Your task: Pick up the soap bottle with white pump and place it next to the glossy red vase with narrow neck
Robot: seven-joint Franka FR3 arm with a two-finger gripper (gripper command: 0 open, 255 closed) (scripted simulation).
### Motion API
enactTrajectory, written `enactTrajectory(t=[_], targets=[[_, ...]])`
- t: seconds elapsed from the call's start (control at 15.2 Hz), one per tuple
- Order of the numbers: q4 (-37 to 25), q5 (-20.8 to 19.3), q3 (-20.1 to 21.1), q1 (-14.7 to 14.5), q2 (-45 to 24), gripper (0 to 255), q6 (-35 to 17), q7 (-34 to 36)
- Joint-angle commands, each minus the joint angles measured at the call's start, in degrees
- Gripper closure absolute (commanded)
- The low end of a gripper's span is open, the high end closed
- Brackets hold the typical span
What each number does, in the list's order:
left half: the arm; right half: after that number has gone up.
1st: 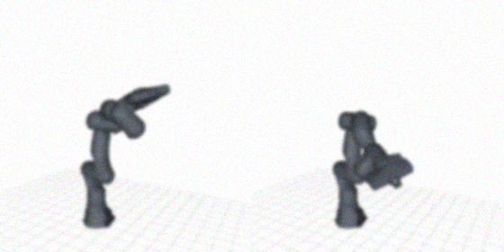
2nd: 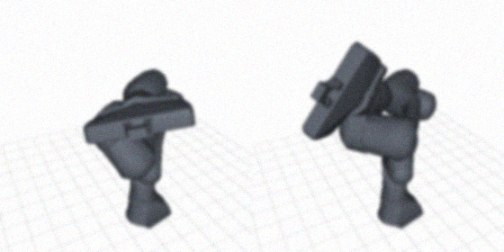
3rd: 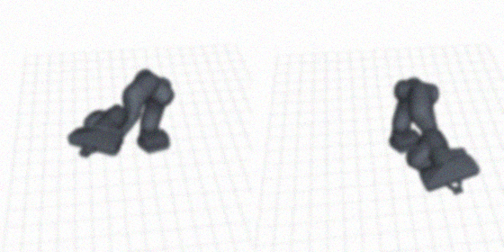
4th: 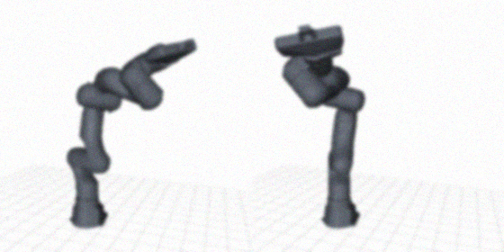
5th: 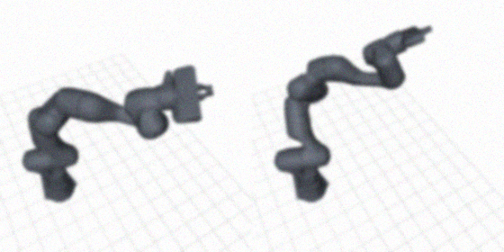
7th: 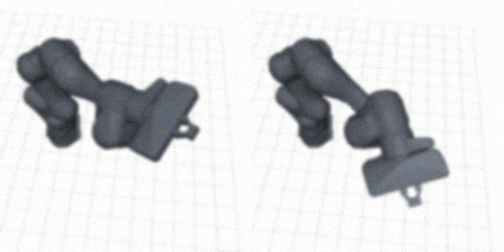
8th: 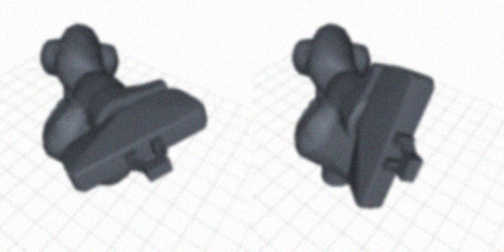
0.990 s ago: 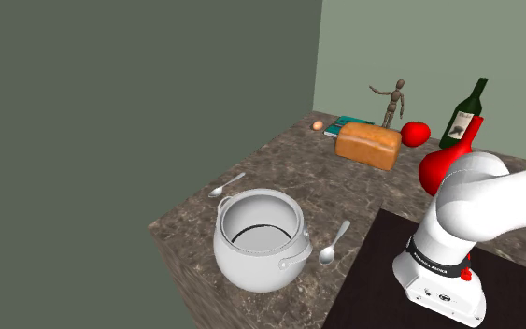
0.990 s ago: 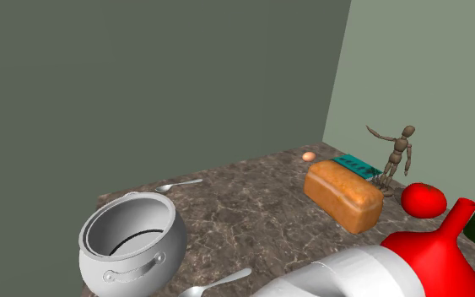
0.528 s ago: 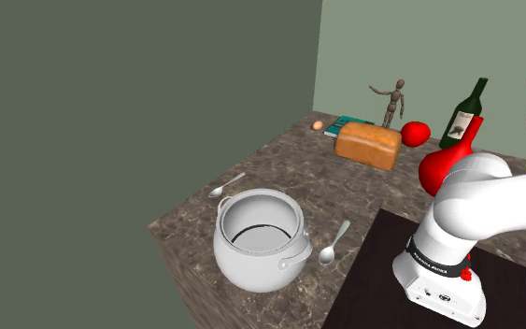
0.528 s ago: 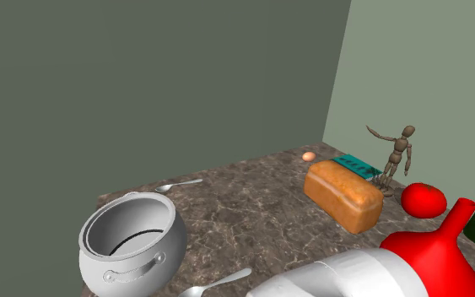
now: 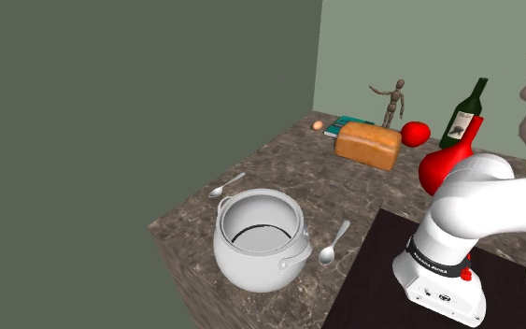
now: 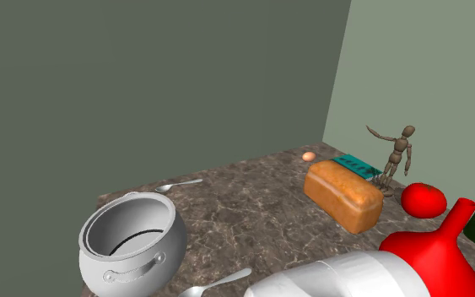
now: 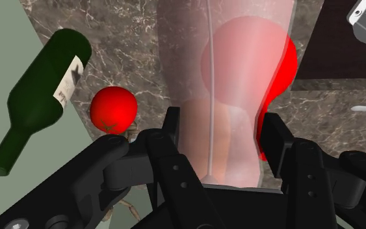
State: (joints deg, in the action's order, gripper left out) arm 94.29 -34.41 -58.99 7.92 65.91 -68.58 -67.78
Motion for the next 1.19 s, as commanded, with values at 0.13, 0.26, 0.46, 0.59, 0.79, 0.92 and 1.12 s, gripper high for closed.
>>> enactTrajectory(t=[0.13, 0.26, 0.46, 0.59, 0.79, 0.92, 1.12], targets=[[3.9, -1.2, -0.7, 1.5, 2.1, 255, -2.1, 0.0], [5.6, -1.9, -1.2, 2.1, 3.0, 255, -3.1, 0.0], [8.1, -2.8, -1.9, 2.9, 4.3, 255, -4.5, -0.1], [9.6, -3.5, -2.4, 3.5, 5.2, 255, -5.4, -0.1], [11.8, -4.5, -3.3, 4.2, 6.4, 255, -6.7, -0.2], [13.2, -5.2, -4.0, 4.7, 7.2, 255, -7.6, -0.3], [15.3, -6.3, -5.0, 5.4, 8.4, 255, -8.9, -0.4]])
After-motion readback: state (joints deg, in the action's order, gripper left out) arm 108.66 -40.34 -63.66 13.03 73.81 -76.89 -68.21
